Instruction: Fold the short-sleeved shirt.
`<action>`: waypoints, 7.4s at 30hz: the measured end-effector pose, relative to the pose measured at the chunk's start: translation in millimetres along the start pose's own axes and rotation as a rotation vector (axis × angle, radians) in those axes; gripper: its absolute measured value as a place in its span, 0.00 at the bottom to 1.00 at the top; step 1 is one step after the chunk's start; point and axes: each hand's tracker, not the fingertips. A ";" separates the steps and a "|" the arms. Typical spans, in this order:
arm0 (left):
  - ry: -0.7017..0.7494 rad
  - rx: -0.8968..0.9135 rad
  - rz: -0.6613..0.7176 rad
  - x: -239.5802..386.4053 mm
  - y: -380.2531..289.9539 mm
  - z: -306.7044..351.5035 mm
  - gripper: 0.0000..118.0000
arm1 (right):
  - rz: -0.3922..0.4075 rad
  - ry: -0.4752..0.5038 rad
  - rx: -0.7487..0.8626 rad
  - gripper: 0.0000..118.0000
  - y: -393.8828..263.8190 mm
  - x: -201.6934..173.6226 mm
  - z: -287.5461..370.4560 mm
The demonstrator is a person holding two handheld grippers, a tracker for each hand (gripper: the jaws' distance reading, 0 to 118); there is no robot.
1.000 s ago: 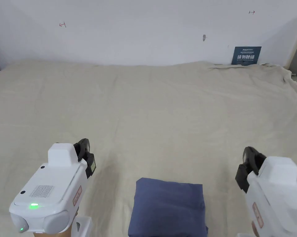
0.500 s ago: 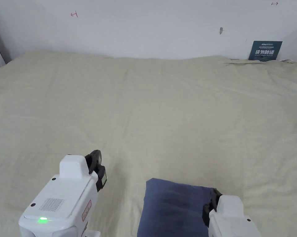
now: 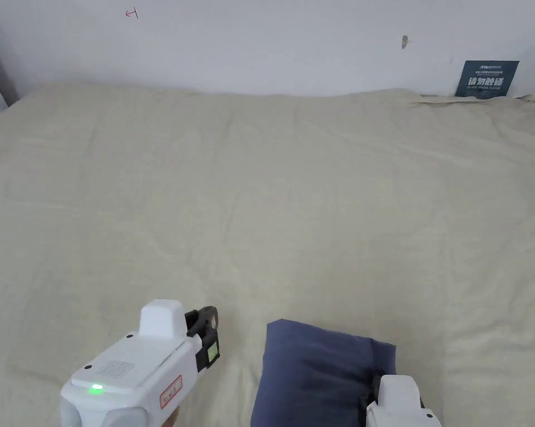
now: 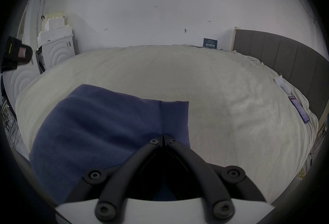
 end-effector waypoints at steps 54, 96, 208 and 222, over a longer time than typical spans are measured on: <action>-0.014 -0.523 -0.071 -113.6 80.2 -71.4 0.18 | 0.004 0.031 0.477 0.00 166.0 66.6 145.9; 0.571 -0.008 -0.039 -238.3 159.5 29.1 0.96 | 0.025 -0.025 0.534 0.00 209.4 82.7 138.6; 0.265 0.646 -0.306 72.1 72.3 40.5 0.00 | 0.037 -0.122 0.606 0.00 196.4 101.9 158.1; 0.244 0.595 -0.268 62.9 79.2 37.3 0.85 | 0.031 -0.124 0.596 0.77 199.2 99.2 160.8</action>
